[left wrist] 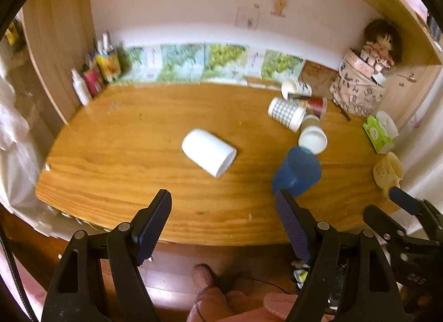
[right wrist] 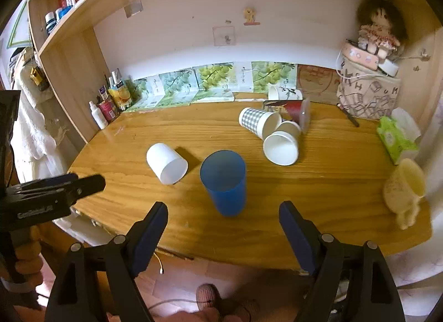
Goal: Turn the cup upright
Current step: 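Open the right gripper and lift it away from the blue cup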
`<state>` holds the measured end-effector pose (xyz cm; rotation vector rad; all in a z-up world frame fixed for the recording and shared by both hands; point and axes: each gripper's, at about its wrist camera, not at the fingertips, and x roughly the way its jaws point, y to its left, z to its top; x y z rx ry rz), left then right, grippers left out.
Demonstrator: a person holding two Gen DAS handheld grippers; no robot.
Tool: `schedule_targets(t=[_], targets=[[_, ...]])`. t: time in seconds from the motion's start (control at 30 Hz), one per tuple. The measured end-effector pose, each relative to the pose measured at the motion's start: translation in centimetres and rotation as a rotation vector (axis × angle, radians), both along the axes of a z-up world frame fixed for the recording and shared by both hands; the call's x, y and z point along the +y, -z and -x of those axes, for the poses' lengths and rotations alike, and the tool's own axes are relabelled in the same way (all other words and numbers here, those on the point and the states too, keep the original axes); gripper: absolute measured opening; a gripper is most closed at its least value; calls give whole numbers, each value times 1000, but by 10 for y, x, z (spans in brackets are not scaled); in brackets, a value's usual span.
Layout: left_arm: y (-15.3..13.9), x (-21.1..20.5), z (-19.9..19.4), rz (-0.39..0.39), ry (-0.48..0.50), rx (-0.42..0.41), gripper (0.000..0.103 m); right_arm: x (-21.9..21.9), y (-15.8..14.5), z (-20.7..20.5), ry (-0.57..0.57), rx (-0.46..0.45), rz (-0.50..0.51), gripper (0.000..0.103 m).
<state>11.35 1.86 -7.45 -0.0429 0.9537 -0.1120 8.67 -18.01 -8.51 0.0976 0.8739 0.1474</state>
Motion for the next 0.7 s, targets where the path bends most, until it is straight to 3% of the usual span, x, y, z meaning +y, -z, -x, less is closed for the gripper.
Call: schedule_targets(t=[0.17,0.33,0.43,0.7], targets=[[-26,-4,13,20,-59,-57,88,-9,-32,15,31,4,-27,83],[-47,-9,32,-16,-106,-158,92,-20,-56,37,88,-2,-85,83],[-53,-15,42,-33,-107,-204,99,-22,-66,48,122,-51,-66,83],[-67,-24,57,-59,-113,-301,99,-28,-80,61,160,-153,-53,87]])
